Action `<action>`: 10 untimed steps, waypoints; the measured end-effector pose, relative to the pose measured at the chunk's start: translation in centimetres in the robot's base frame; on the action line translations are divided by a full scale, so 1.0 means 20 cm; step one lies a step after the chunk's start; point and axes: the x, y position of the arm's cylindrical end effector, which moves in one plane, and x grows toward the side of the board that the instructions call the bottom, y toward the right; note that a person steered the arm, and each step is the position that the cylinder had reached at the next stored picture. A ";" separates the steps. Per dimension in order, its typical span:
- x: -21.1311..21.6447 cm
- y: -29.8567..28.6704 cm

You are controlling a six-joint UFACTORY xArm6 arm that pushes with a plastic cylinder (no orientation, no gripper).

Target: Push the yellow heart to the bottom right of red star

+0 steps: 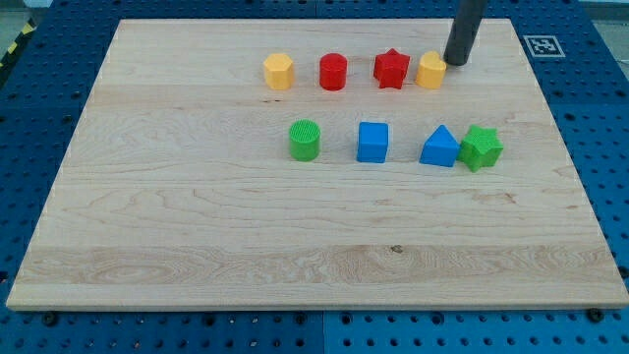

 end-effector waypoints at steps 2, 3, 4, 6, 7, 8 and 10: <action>-0.05 0.02; -0.04 -0.02; -0.04 -0.14; 0.10 -0.16; 0.14 -0.17; 0.16 -0.18; 0.07 -0.22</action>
